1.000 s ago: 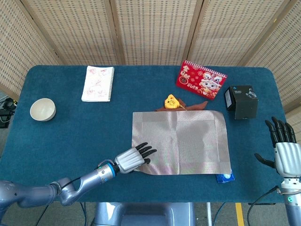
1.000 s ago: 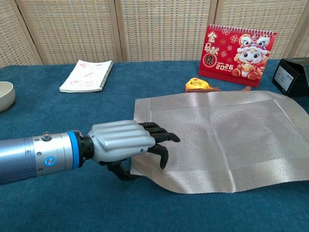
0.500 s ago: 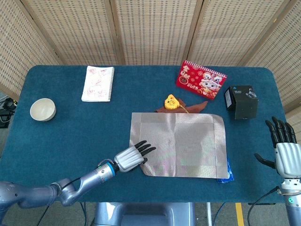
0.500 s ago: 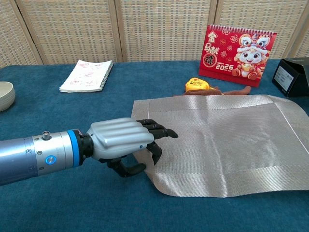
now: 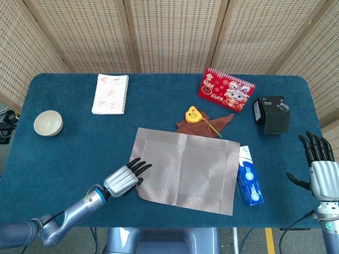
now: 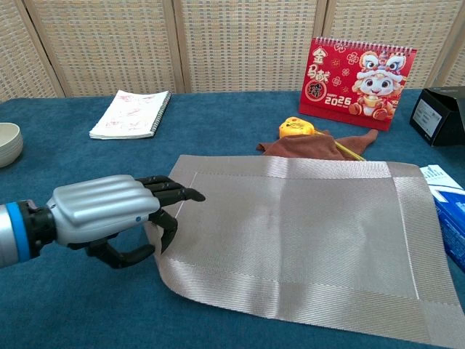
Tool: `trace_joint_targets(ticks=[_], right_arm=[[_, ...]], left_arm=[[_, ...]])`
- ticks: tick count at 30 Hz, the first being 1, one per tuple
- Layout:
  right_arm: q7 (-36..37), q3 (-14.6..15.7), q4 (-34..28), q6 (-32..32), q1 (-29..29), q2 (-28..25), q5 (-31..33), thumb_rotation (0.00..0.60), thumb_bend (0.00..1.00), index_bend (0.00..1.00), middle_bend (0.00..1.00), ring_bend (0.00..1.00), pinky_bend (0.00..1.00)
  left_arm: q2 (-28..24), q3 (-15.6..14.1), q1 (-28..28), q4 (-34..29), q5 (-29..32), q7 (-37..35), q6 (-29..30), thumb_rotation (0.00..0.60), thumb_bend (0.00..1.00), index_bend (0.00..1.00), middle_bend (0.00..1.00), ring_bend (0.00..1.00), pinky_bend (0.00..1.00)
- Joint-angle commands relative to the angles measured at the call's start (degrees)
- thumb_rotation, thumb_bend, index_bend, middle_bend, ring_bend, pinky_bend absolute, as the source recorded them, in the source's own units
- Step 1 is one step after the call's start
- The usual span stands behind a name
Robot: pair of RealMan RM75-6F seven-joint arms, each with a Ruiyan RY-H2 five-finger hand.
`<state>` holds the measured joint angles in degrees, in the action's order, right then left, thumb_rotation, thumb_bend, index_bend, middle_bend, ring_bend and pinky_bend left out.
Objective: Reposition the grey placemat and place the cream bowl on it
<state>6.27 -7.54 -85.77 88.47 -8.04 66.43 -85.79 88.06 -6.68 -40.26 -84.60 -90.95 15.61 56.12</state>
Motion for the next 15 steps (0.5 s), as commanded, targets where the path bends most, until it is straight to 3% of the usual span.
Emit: trace_joint_targets(ticks=[1, 15], right_arm=[[-0.3, 0.1, -0.2, 0.2, 0.1, 0.0, -0.4, 0.6, 0.0, 0.0, 0.0, 0.0, 0.0], [-1.1, 0.5, -1.1, 1.2, 0.5, -0.1, -1.7, 0.6, 0.0, 0.0, 0.0, 0.0, 0.0]], left_arm=[[-2.4, -2.1, 2.1, -2.8, -0.6, 3.1, 1.6, 0.6, 0.55, 0.68, 0.0, 0.0, 0.0], [-8.4, -7.0, 5.4, -11.9, 0.0, 8.3, -0.9, 0.6, 0.55, 0.65, 0.0, 0.0, 0.0]])
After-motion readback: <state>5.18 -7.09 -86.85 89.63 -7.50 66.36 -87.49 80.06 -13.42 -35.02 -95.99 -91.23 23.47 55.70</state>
